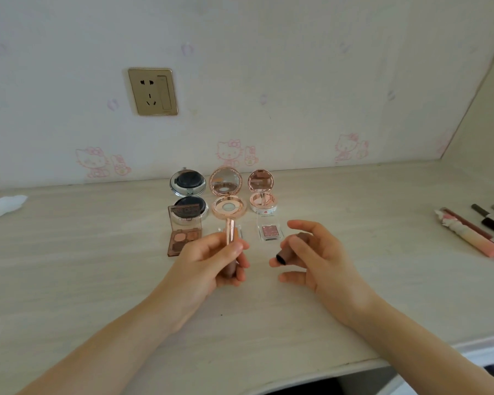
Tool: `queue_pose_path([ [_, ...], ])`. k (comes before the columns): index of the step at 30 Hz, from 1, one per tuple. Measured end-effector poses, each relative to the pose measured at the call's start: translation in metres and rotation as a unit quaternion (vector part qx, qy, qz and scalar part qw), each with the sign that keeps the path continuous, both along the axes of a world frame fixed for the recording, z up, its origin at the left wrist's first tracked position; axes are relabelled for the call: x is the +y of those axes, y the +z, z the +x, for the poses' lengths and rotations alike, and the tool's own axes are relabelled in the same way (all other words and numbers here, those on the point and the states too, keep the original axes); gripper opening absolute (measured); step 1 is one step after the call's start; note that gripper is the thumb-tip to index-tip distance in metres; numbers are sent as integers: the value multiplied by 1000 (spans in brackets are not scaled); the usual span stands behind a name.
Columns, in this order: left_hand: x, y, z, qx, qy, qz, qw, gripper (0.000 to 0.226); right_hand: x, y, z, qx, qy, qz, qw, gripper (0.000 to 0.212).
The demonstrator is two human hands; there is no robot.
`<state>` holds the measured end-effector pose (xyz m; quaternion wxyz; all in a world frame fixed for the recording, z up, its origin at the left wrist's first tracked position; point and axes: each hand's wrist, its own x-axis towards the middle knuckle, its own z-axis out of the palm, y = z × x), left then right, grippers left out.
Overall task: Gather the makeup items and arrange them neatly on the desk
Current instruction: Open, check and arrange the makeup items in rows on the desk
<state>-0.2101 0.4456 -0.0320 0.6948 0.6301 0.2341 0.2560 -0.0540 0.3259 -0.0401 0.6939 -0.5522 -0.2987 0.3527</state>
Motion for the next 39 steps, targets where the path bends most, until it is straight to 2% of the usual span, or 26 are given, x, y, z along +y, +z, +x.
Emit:
queue_pose_path([
  [4, -9, 9, 10, -2, -3, -6, 1000, 18, -2, 2, 7, -78, -17, -30, 996, 32],
  [7, -14, 16, 25, -5, -10, -9, 1000, 13, -7, 7, 18, -105, -22, -33, 994, 37],
  [11, -18, 23, 56, 0, -6, 25, 1000, 12, -14, 15, 37, -136, -31, -49, 989, 33],
  [17, -13, 37, 114, 58, 20, 138, 989, 10, -13, 26, 78, -189, -54, -49, 979, 18],
  [22, 10, 52, 162, 79, 23, 205, 975, 3, 10, 31, 129, -272, -92, -60, 956, 14],
  [26, 32, 54, 200, 103, 45, 215, 970, 10, 34, 31, 162, -277, -125, -79, 949, 15],
  [33, 49, 43, 244, 203, 109, 294, 928, 9, 71, 21, 193, -302, -131, -176, 928, 15],
  [39, 55, 29, 249, 253, 114, 289, 916, 6, 88, 9, 195, -305, -108, -173, 930, 20],
])
